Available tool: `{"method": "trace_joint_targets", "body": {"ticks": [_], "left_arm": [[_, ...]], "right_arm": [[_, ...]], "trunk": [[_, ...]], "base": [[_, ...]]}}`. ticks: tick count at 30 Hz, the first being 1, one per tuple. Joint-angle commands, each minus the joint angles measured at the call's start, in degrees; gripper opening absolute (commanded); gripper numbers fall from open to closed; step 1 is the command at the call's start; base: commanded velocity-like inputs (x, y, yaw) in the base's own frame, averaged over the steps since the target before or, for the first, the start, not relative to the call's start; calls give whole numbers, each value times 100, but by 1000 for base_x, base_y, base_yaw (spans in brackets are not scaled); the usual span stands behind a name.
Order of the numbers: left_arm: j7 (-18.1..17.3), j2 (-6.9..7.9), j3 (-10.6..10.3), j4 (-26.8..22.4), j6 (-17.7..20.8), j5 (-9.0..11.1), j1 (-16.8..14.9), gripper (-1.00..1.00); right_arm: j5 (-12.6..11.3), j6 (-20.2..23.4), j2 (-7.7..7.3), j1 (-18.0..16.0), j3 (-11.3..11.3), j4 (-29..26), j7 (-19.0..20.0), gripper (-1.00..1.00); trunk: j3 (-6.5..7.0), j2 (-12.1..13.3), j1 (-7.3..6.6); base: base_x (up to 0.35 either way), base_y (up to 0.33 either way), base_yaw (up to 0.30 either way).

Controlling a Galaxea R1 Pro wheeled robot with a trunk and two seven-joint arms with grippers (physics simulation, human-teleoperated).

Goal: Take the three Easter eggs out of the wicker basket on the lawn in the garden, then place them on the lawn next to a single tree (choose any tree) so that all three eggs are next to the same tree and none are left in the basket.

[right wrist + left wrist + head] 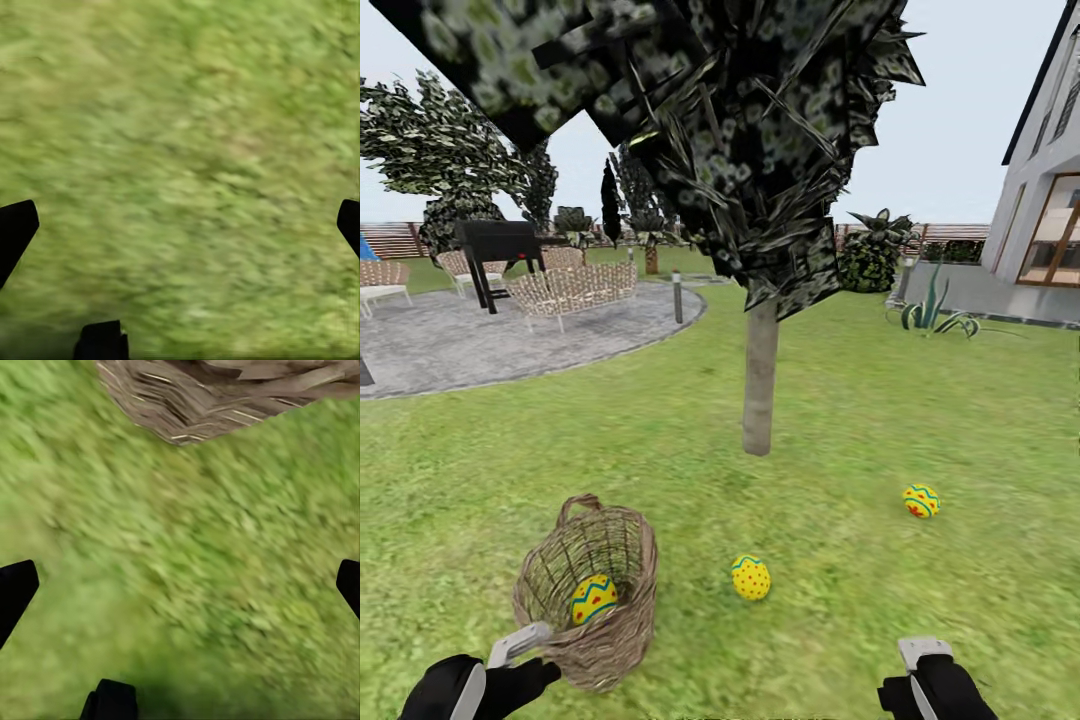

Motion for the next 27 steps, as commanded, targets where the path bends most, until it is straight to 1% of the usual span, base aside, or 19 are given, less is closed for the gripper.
{"method": "trace_joint_targets", "body": {"ticks": [1,15,27], "left_arm": [[-30,-1,11,-1,24,-7,-3,100],[-21,-1,11,0,24,-7,-3,100],[-29,8,11,-7,24,-7,-3,100]], "right_arm": [[7,32,1,-3,-3,-9,3,100],[-28,32,-2,-3,-5,-9,12,100],[6,32,1,-3,-5,-9,8,100]], "trunk": [[-5,-3,-2],[34,-3,-2],[39,-3,-2]], "base": [[-80,324,-142],[-79,324,-267],[-75,324,-278]]}}
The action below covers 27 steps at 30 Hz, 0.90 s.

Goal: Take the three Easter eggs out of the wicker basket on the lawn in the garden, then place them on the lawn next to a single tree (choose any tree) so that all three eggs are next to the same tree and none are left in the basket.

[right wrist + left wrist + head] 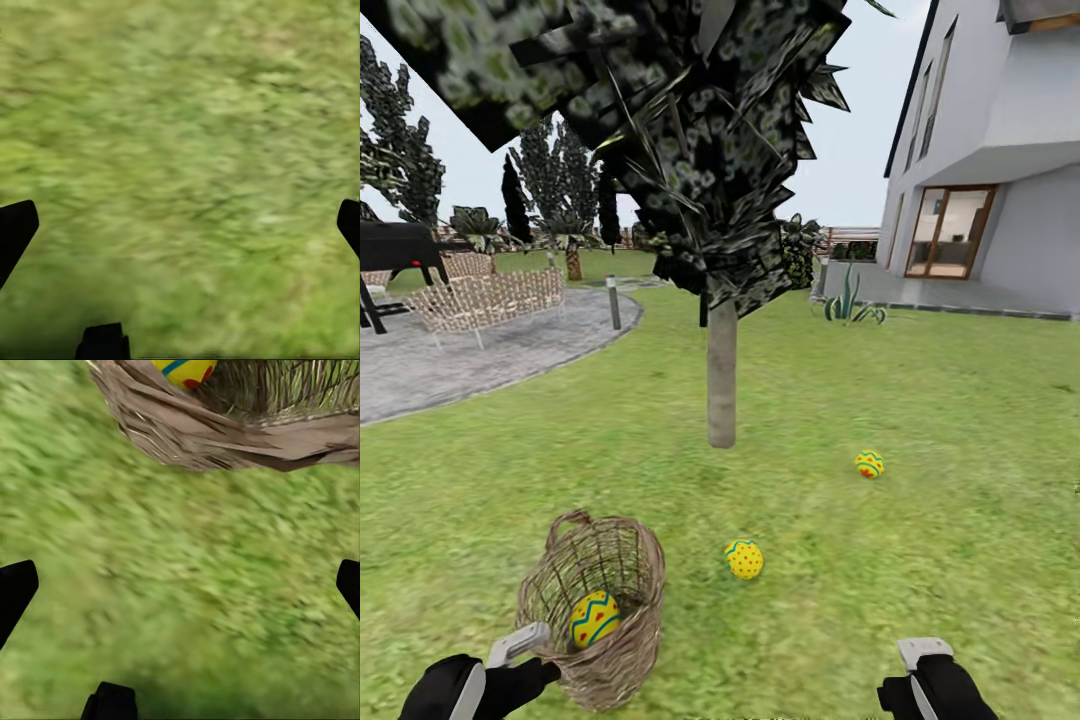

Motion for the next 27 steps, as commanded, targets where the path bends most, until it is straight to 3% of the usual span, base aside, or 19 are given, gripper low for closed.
{"method": "trace_joint_targets", "body": {"ticks": [1,27], "left_arm": [[-29,0,12,-2,24,-6,-2,100],[-29,0,12,-15,24,-5,-2,100]], "right_arm": [[17,31,1,-4,-1,-8,-3,100],[35,31,9,-4,0,-8,-16,100]], "trunk": [[-6,-3,-1],[-6,-3,-1]], "base": [[-26,325,-236],[-1,325,-17]]}}
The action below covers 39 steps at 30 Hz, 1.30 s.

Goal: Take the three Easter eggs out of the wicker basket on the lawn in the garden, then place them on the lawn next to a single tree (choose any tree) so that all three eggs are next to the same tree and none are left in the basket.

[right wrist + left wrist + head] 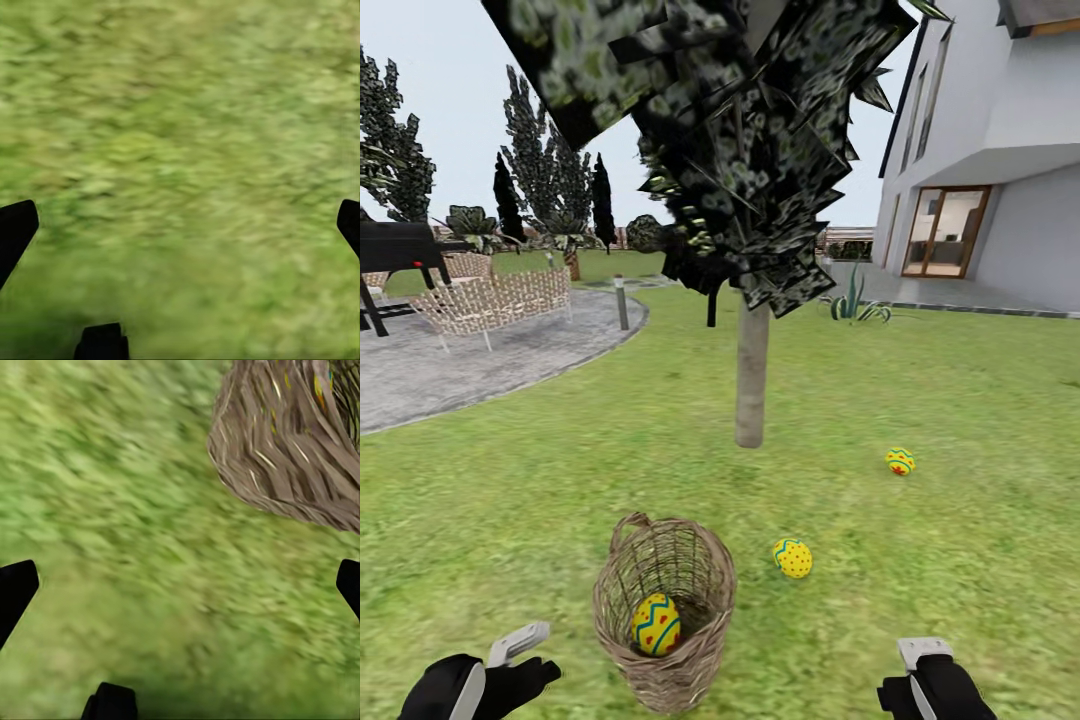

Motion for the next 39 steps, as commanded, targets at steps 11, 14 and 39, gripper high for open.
{"method": "trace_joint_targets", "body": {"ticks": [11,14,39], "left_arm": [[-30,-1,11,-1,23,-9,-4,100],[-30,-1,11,-1,23,-9,-4,100],[-21,-4,12,11,22,-9,-4,100]], "right_arm": [[18,32,-4,-2,-3,-10,7,100],[18,35,-6,-2,-3,-10,4,100],[-52,33,-7,-2,-3,-10,29,100]], "trunk": [[-6,-3,-1],[-6,-3,-1],[-6,-3,-1]], "base": [[0,326,0],[0,326,0],[0,326,-105]]}}
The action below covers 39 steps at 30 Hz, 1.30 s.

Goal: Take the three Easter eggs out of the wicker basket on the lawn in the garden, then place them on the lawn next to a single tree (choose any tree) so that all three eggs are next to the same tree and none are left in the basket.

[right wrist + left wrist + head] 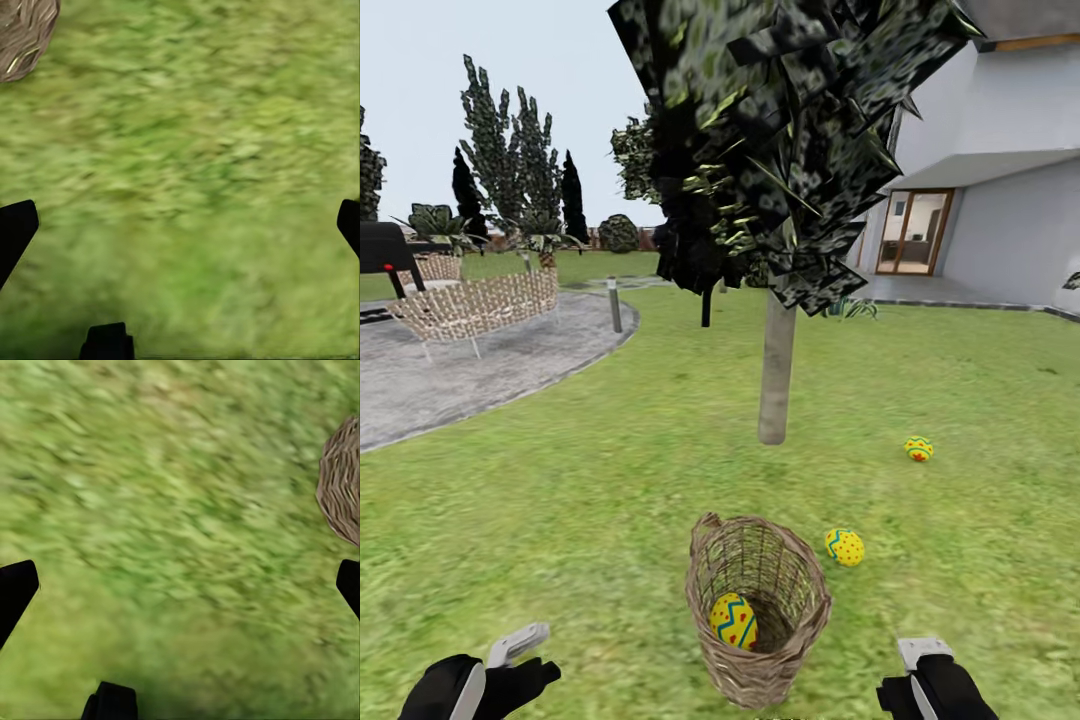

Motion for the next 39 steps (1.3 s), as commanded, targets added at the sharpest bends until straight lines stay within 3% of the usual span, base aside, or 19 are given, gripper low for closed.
{"method": "trace_joint_targets", "body": {"ticks": [1,17,39], "left_arm": [[-29,-1,11,1,24,-6,-2,100],[-29,2,18,-6,24,-4,-2,100],[-24,-6,18,46,17,-6,-2,100]], "right_arm": [[15,32,1,-4,-1,-7,-9,100],[35,33,4,-4,2,-7,-19,100],[56,38,1,-4,3,-7,-19,100]], "trunk": [[-6,-3,-1],[-6,-3,-1],[-6,-3,-1]], "base": [[0,326,-299],[22,324,-74],[313,104,0]]}}
